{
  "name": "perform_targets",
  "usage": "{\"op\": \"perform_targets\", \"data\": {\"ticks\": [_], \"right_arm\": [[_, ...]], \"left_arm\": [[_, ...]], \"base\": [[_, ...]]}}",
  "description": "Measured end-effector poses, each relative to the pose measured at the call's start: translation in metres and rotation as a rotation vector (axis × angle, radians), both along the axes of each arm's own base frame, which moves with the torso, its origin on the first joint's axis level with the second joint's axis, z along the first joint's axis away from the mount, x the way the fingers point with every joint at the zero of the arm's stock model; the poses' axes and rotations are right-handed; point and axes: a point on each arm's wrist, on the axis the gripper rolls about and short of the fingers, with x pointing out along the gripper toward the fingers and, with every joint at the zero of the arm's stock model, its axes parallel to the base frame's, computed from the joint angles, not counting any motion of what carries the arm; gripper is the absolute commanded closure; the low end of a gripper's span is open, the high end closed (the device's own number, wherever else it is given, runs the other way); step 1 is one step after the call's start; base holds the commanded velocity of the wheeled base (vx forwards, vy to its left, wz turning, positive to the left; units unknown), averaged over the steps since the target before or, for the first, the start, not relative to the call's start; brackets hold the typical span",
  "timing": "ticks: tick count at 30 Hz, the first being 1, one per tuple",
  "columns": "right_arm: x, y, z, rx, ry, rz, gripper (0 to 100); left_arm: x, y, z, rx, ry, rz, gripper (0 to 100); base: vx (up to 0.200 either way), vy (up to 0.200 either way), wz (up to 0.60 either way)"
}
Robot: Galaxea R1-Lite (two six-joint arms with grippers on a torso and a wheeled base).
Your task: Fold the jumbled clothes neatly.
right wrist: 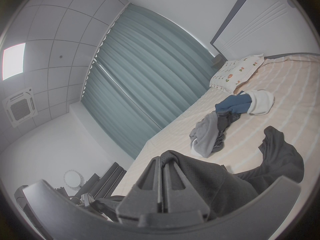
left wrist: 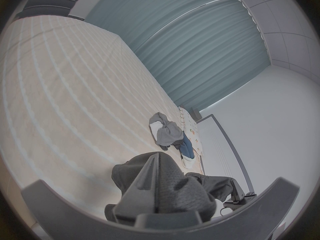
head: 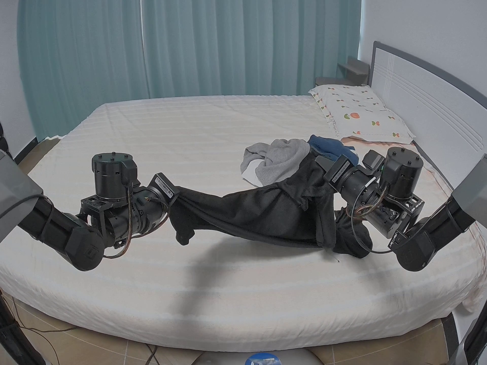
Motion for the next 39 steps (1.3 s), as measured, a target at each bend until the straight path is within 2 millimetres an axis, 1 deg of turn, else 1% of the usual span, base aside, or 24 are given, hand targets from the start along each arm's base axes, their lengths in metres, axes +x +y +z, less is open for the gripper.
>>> {"op": "perform_targets", "data": {"ticks": [5,11,17,28,39], "right_arm": [[0.002,0.0,-0.004,-0.002,0.003,-0.003,100],[0.003,0.001,0.0,0.026,-0.05,-0.003,100],[0.005,0.002,-0.005,0.025,-0.049,-0.001,100],[0.005,0.004,-0.003,0.042,-0.081,0.003,100],[0.0,0.013,-0.003,0.044,-0.082,0.031,100]], "left_arm": [[0.0,0.003,0.003,-0.003,-0.007,0.007,100],[-0.001,0.005,0.007,-0.006,-0.019,0.009,100],[-0.002,0.007,0.008,-0.006,-0.023,0.013,100],[-0.003,0.009,0.01,-0.007,-0.026,0.018,100],[-0.003,0.013,0.011,-0.007,-0.027,0.028,100]], "base": [[0.0,0.2,0.0],[0.0,0.2,0.0],[0.0,0.2,0.0],[0.0,0.2,0.0],[0.0,0.2,0.0]]}}
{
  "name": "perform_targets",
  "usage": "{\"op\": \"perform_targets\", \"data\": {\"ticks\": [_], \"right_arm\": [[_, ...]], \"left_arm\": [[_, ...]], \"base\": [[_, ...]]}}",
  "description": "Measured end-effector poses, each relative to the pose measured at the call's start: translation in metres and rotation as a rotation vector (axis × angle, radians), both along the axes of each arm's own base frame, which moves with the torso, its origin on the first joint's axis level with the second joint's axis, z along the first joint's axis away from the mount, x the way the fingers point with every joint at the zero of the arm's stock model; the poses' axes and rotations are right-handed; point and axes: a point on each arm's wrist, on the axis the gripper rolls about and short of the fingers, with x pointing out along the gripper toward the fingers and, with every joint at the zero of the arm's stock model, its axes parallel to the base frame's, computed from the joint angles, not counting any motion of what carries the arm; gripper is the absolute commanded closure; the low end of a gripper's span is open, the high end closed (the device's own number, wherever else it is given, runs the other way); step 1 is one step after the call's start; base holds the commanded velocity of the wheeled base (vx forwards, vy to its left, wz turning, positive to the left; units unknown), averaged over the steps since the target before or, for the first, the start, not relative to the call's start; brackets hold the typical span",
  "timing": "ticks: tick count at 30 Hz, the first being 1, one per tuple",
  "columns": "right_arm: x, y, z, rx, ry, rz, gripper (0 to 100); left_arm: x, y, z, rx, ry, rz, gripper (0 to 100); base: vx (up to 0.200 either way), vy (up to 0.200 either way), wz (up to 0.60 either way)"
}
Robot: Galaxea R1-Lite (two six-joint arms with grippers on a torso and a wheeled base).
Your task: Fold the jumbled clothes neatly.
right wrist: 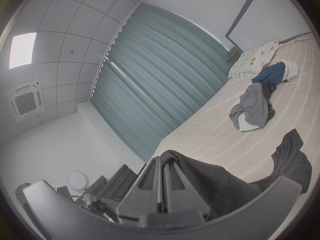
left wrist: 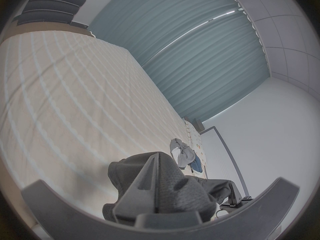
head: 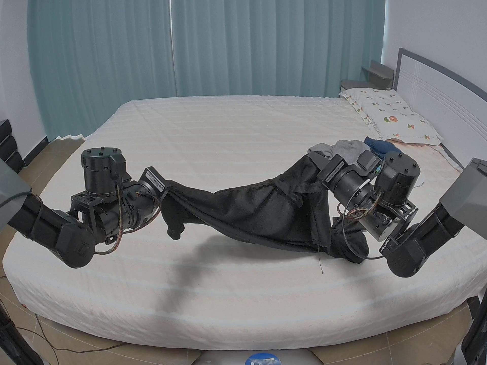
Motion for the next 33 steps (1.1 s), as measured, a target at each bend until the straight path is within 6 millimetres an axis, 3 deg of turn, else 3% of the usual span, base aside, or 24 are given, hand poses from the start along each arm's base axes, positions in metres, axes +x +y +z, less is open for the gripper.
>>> {"op": "perform_targets", "data": {"ticks": [9,21,33], "right_arm": [[0.0,0.008,0.006,0.008,-0.022,0.018,100],[-0.014,0.004,-0.007,-0.027,0.036,0.027,100],[-0.056,-0.012,0.016,-0.017,0.022,0.052,100]], "left_arm": [[-0.006,0.01,0.001,-0.002,0.008,0.023,100],[-0.015,0.011,0.0,0.002,0.02,0.018,100],[-0.048,0.009,0.001,0.012,0.037,-0.023,100]], "base": [[0.0,0.2,0.0],[0.0,0.0,0.0],[-0.2,0.0,0.0]]}}
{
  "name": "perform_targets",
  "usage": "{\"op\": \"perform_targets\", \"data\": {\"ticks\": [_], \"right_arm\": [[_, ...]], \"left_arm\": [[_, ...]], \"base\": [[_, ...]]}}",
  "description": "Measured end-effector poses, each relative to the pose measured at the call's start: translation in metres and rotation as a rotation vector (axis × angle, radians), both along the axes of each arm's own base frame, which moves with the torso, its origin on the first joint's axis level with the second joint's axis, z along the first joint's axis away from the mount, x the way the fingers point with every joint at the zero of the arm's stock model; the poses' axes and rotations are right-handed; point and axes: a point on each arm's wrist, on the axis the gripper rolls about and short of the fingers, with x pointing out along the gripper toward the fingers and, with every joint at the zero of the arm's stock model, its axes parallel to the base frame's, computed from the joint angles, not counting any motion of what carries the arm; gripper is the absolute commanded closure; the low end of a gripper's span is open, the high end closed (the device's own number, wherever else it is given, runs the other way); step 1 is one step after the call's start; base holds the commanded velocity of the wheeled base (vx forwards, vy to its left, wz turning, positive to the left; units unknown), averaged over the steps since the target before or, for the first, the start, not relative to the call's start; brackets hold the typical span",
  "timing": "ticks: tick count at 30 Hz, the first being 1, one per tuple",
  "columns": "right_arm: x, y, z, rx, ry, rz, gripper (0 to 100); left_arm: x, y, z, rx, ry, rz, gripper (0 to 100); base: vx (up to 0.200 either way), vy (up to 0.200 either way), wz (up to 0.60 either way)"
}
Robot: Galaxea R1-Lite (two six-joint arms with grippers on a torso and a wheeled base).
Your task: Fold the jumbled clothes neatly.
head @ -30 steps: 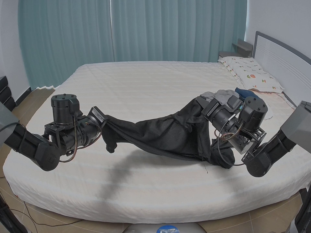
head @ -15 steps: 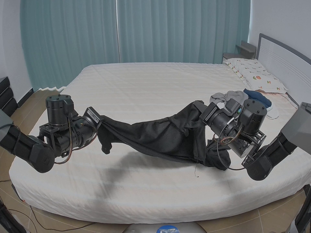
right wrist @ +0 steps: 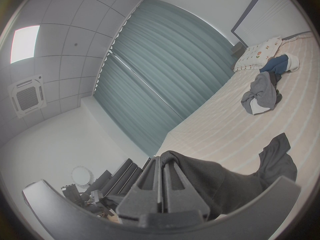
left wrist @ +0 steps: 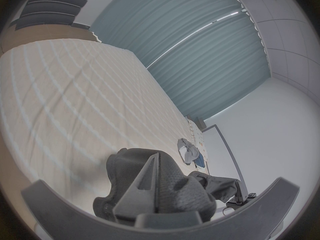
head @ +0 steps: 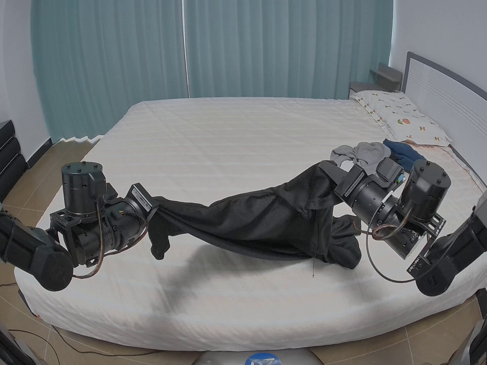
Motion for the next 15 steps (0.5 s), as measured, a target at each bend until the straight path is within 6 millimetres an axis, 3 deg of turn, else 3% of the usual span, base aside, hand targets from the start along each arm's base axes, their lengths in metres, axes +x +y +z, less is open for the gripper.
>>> {"op": "perform_targets", "data": {"ticks": [3,11,15], "right_arm": [[-0.013,-0.005,0.011,0.013,-0.021,0.009,100],[-0.047,-0.021,0.044,0.031,-0.055,0.02,100],[-0.057,-0.03,0.075,0.052,-0.092,0.008,100]], "left_arm": [[-0.008,0.0,0.005,-0.002,-0.012,-0.011,100],[-0.027,0.004,0.025,-0.007,-0.054,-0.024,100],[-0.03,0.009,0.044,-0.002,-0.095,-0.016,100]], "base": [[-0.2,0.0,0.0],[0.0,0.0,0.0],[0.0,0.0,0.0]]}}
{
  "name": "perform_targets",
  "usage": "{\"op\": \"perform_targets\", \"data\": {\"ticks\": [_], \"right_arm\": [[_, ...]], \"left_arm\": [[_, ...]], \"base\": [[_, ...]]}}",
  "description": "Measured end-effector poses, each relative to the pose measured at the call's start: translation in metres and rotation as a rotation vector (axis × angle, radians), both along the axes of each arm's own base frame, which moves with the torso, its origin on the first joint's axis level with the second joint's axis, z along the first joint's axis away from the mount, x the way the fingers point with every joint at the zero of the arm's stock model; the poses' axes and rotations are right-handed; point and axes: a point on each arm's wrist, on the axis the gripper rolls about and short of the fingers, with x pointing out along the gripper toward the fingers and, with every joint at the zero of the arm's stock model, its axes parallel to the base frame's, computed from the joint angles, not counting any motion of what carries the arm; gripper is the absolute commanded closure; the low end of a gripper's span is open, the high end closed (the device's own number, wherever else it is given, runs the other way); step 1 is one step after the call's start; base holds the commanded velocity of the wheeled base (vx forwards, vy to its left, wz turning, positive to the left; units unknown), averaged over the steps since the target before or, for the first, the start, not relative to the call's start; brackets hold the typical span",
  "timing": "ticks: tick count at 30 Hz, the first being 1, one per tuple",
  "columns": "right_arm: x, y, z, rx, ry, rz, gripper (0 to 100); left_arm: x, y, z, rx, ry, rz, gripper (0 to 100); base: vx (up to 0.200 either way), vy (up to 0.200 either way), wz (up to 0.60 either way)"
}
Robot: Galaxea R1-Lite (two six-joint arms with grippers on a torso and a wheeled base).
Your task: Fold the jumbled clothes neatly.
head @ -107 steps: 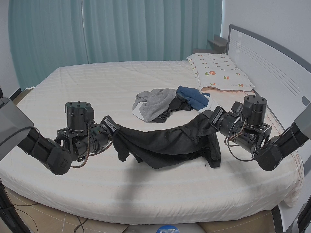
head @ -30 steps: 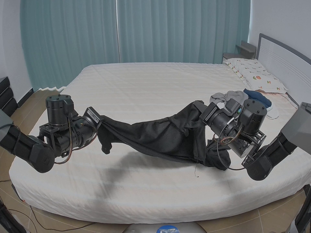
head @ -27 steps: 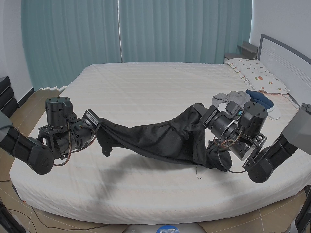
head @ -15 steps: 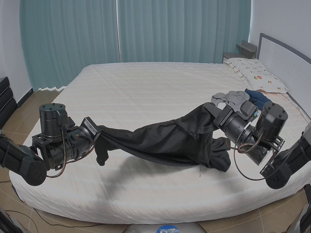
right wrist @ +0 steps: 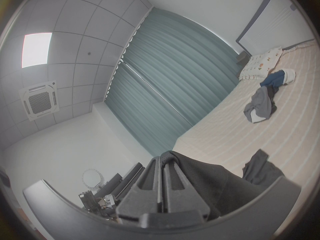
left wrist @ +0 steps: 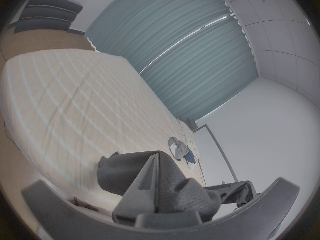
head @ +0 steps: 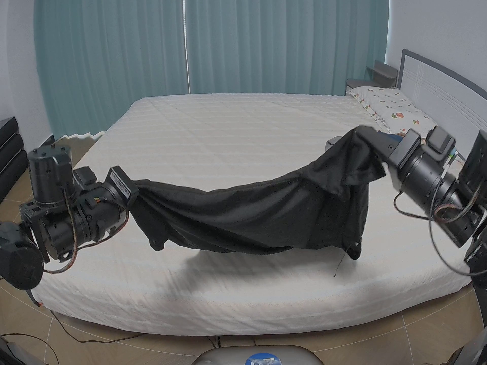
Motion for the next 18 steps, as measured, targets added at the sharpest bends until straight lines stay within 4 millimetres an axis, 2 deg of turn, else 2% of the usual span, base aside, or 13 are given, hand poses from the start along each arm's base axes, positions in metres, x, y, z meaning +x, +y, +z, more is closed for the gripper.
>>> {"op": "perform_targets", "data": {"ticks": [6,11,15,18], "right_arm": [[-0.001,-0.014,0.053,0.047,-0.081,-0.04,100],[0.009,-0.024,0.095,0.073,-0.13,-0.092,100],[0.031,-0.023,0.106,0.066,-0.114,-0.129,100],[0.058,-0.017,0.101,0.048,-0.077,-0.152,100]], "left_arm": [[0.005,0.006,0.03,-0.006,-0.049,0.027,100],[0.017,0.011,0.056,-0.013,-0.074,0.059,100],[0.032,0.014,0.066,-0.011,-0.068,0.084,100],[0.049,0.015,0.07,-0.01,-0.063,0.103,100]], "base": [[0.0,0.0,0.0],[0.0,0.0,0.0],[0.0,0.0,0.0],[0.2,0.0,0.0]]}}
